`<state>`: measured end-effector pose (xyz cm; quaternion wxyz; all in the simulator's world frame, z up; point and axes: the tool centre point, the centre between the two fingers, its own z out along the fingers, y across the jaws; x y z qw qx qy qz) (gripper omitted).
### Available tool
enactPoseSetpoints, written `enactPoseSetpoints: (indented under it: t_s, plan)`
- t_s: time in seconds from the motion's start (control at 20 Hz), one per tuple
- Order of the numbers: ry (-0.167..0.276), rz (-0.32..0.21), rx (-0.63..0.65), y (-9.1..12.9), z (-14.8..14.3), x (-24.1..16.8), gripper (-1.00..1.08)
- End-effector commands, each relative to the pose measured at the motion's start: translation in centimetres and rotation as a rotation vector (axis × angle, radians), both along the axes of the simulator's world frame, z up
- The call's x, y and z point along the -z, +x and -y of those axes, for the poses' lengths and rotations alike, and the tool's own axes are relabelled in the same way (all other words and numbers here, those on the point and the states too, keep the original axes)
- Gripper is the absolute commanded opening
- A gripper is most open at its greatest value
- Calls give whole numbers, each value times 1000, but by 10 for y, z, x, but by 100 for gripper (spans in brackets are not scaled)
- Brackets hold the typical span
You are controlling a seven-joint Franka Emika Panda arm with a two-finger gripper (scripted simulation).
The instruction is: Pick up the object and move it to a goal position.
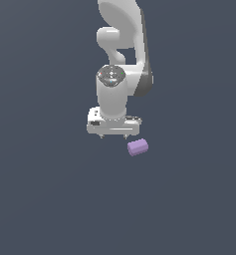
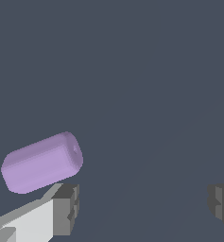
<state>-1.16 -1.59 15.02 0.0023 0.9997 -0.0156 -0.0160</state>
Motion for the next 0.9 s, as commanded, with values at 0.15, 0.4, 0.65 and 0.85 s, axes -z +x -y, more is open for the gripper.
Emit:
enactPoseSetpoints:
  t_s: [0.15, 0.4, 0.65, 0.85]
  plan:
    - [4, -5, 2, -1, 0, 2, 100]
    - [25, -29, 13, -8, 1, 11, 100]
    - [30, -35, 17, -10, 0, 14, 100]
    - [30, -34, 12, -10, 1, 13, 100]
